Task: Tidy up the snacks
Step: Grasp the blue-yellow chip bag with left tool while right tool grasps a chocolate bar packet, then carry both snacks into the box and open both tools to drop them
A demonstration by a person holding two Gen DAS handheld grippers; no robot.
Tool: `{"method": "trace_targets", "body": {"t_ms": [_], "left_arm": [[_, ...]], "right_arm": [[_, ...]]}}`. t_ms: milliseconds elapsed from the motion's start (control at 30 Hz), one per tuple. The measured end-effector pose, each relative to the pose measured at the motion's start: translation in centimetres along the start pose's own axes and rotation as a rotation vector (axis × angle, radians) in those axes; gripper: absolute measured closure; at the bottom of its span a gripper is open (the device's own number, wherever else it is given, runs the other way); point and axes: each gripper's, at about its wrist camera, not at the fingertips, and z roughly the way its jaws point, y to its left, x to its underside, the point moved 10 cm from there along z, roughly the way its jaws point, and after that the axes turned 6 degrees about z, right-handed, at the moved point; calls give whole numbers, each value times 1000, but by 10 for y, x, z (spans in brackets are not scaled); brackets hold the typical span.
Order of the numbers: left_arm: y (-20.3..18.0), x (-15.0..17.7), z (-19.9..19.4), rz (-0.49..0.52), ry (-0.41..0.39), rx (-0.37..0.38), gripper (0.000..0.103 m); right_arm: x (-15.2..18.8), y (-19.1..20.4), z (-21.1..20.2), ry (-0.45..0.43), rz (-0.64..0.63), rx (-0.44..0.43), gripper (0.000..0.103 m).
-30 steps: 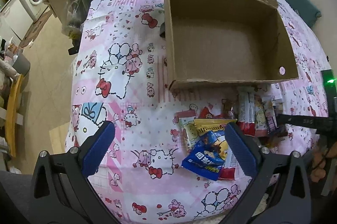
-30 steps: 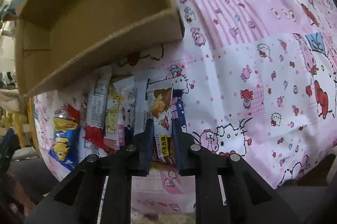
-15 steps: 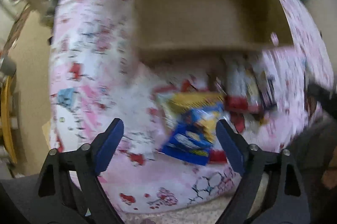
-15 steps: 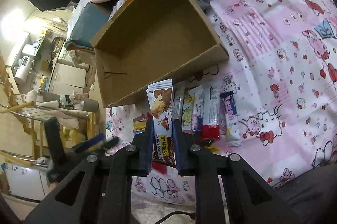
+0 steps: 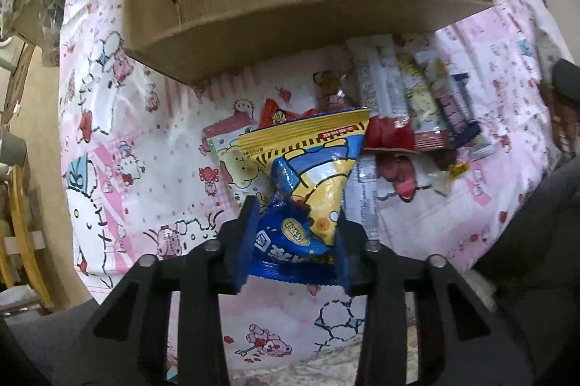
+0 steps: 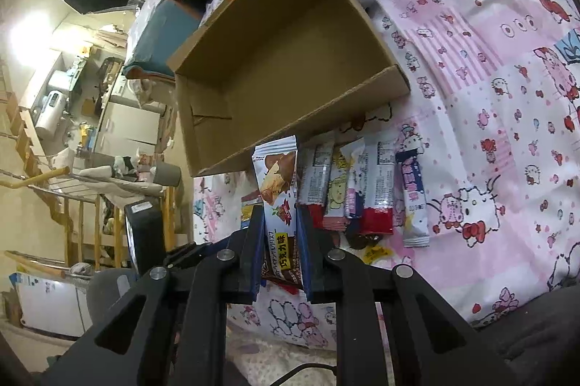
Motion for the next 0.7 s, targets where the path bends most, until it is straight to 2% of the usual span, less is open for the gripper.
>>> {"method": "trace_targets", "body": {"t_ms": [133,233,367,433,567,700], "left_arm": [[1,7,-38,-57,-72,70,75],[9,-1,-85,-128,-190,127,75],[37,-35,-118,-207,-270,119,75],[48,-57,-124,-207,-298,79,75],[64,-94,-119,-210,-316,-8,75],[68,-122,-103,-200,-316,-28,75]], "right_arm": [[-2,18,-8,-28,-19,-75,85],[-11,28,-15,-61,-35,-104,85],[-30,39,-15,-78,-54,-94,85],[-45,46,-11,-84,-69,-79,85],[-73,59,-2,-98,-118,-40,85],[-99,60,16,-97,-158,27,85]]}}
